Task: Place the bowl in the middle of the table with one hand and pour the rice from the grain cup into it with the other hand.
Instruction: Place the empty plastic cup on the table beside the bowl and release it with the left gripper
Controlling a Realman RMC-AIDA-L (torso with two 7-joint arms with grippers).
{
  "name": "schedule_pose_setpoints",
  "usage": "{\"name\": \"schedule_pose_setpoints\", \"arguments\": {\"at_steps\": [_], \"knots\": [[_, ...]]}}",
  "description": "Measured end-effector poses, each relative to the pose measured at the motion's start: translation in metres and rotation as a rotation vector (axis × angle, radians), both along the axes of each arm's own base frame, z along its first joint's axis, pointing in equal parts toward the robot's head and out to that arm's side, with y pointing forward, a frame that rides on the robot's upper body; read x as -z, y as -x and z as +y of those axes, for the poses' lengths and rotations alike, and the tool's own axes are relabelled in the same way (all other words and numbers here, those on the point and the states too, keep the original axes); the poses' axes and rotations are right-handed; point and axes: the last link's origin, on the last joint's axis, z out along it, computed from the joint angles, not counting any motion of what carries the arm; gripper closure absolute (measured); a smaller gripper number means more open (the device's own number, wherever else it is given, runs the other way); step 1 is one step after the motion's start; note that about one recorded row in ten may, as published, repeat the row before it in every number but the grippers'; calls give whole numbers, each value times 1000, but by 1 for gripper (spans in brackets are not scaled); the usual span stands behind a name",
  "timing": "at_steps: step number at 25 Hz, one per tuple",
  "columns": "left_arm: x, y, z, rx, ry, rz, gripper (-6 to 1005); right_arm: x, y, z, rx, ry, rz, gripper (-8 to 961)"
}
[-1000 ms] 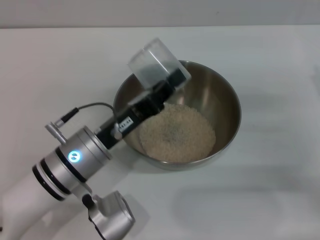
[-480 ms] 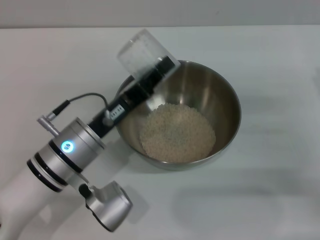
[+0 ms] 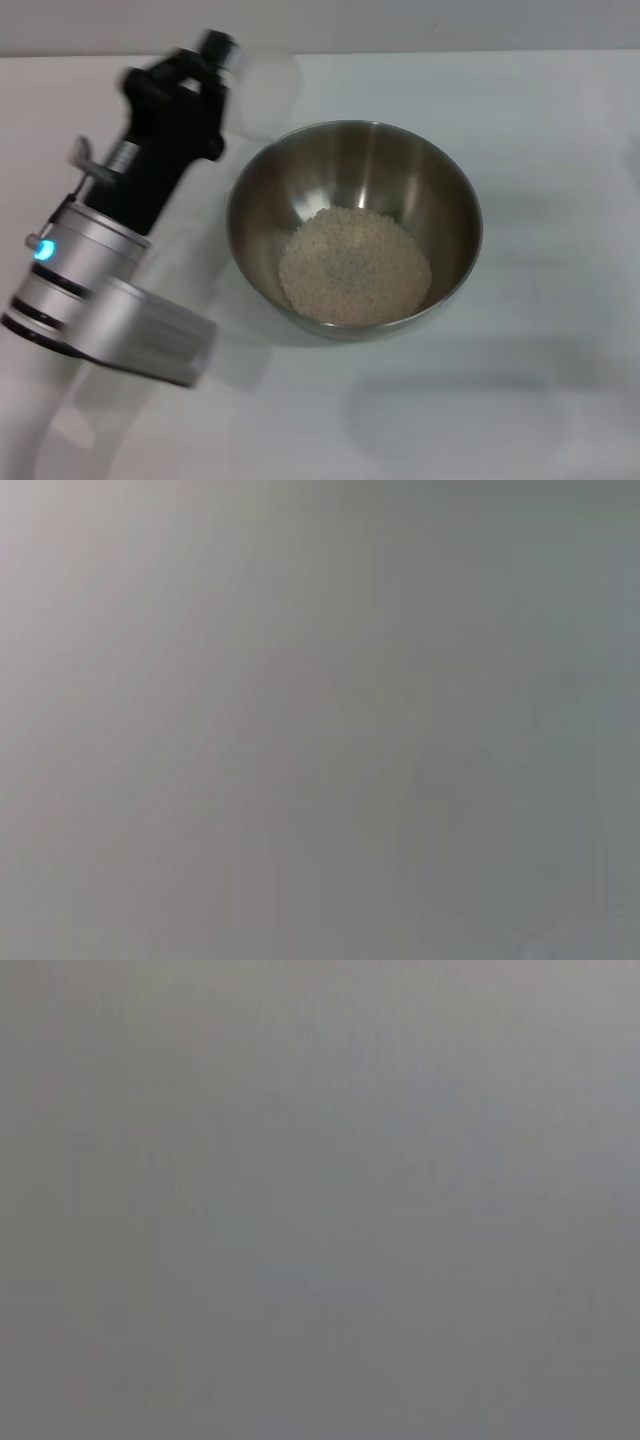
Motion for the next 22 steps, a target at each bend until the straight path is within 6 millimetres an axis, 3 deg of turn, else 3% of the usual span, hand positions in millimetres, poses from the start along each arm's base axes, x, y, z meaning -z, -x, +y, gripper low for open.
{"name": "schedule_pose_setpoints", "arguments": {"at_steps": [2,4,8,9,12,22], "knots": [[-5,7,4,-67,66,-144,928,0,0,0,-1,2,0,133],[-9,27,16,-225,173,-378,927,1,1,1,-5,3,2,133],[-8,42,26,-345,244,-506,925,1,2,1,-9,2,4,133],[-7,58,34,-459,307,-628,925,1,3,1,-11,2,5,133],[-5,75,42,-578,367,-768,923,2,3,1,-13,2,7,133],[-2,96,50,-750,401,-924,918,2,4,0,-13,3,10,133]]}}
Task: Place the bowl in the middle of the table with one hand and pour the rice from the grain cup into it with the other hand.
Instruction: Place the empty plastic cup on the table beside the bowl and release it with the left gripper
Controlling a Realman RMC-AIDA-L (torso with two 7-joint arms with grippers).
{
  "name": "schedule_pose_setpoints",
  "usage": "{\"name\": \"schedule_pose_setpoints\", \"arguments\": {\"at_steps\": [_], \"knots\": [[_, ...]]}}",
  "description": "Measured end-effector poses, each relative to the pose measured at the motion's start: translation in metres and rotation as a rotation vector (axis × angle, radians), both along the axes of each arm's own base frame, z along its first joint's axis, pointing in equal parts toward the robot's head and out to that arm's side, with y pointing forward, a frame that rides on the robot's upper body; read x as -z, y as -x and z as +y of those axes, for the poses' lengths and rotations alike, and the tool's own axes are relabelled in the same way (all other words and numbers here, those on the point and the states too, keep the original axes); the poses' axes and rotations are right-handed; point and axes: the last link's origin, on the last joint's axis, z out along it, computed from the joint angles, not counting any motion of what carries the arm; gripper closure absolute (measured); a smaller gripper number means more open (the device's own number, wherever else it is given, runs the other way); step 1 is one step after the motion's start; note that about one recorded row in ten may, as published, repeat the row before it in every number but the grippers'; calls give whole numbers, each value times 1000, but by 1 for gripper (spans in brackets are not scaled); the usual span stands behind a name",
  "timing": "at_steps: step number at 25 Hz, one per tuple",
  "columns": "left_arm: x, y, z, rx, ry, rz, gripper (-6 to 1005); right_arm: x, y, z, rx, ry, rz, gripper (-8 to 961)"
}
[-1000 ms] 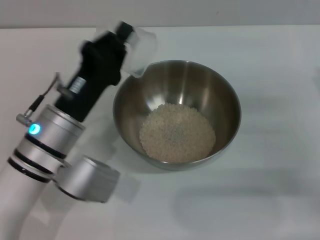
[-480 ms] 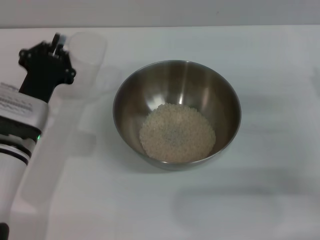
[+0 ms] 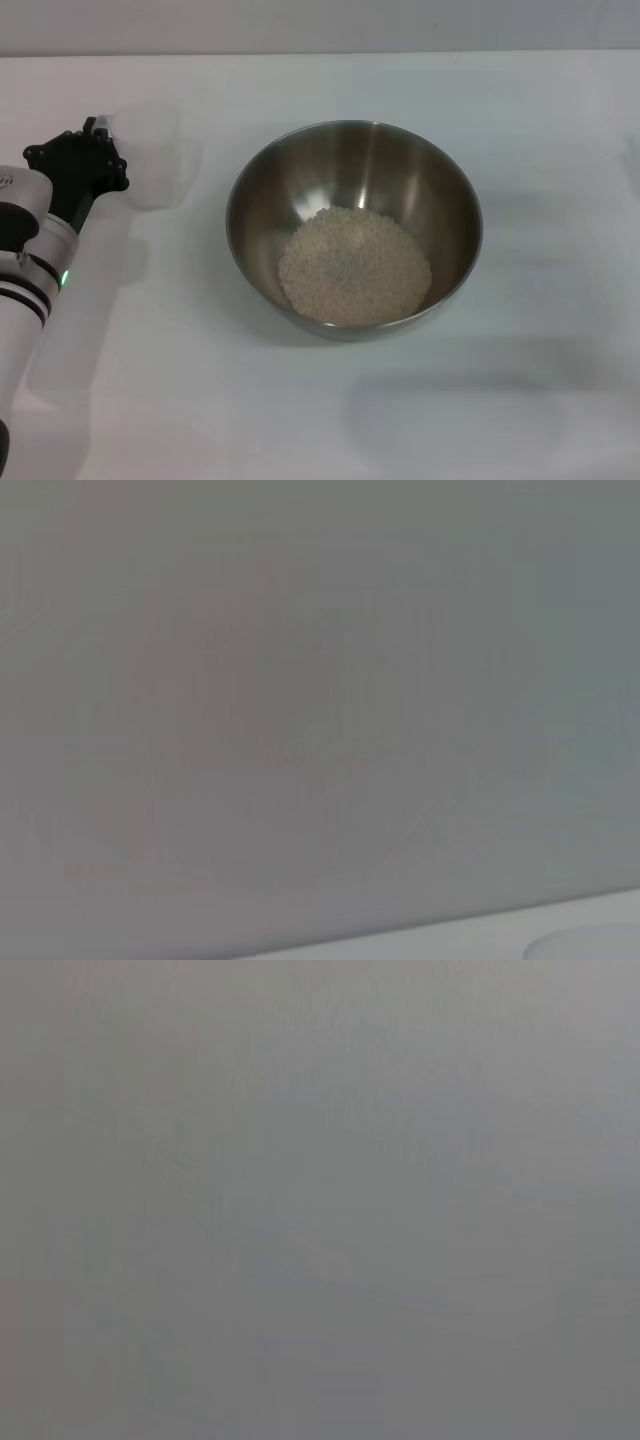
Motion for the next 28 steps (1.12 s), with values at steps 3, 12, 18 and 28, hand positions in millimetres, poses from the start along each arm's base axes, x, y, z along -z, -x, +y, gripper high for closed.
{"name": "schedule_pose_setpoints", "arguments": {"at_steps": [3,12,18,28], "knots": [[1,1,1,-10,6,-4,917,0,0,0,0,-1,0,133],[5,2,-3,-19,29,-17,912,0,-1,-1,3,0,-2,133],[6,7,-12,-23,30,-21,818,0,-2,-2,6,-1,-4,133],[3,12,-34,25,-6,-13,467,0,-3,-2,9,0,-4,133]]}}
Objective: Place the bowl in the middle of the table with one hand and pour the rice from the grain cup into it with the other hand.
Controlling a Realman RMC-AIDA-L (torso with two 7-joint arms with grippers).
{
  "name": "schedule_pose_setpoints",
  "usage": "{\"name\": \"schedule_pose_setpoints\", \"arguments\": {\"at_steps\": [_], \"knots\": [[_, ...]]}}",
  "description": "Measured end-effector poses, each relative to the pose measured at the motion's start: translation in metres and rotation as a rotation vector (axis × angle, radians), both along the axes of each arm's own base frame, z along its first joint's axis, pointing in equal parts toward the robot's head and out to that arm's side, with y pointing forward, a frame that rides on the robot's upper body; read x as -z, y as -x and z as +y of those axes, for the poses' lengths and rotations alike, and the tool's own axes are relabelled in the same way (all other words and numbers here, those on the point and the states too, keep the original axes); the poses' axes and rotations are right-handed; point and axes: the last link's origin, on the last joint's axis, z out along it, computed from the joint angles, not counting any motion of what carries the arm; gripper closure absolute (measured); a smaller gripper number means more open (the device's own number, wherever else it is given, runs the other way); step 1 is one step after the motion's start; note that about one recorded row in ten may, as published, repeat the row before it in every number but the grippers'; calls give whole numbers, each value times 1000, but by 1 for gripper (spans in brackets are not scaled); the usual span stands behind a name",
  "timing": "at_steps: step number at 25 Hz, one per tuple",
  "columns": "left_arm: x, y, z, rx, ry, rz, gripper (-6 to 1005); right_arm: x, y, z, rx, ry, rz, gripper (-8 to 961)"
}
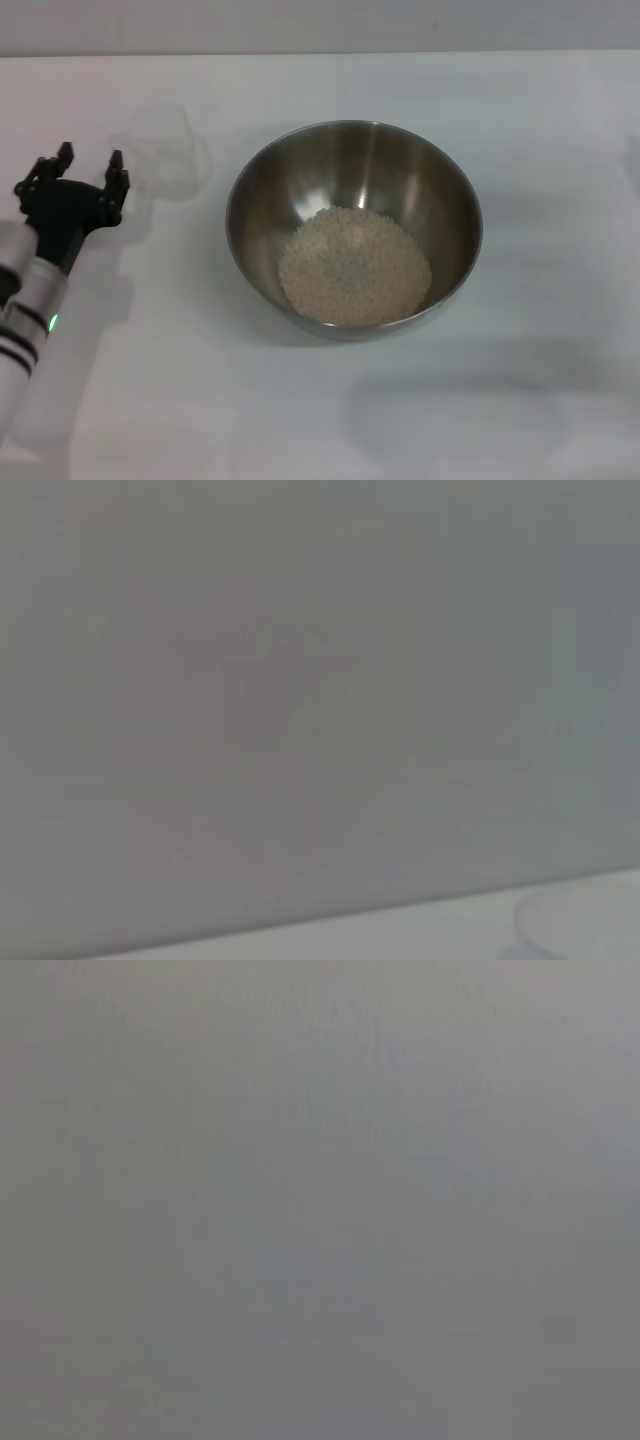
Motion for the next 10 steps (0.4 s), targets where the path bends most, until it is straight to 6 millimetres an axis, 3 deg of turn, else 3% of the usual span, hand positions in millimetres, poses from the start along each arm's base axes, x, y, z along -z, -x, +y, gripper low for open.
{"name": "schedule_pose_setpoints", "arguments": {"at_steps": [8,10], "knots": [[-14,-3,-28,110,-114,-31,438,2,-3,-3,13,8,-2,133],[-29,-17,-43,245,-211,-90,438,4,-7,-8,30,14,-8,133]]}}
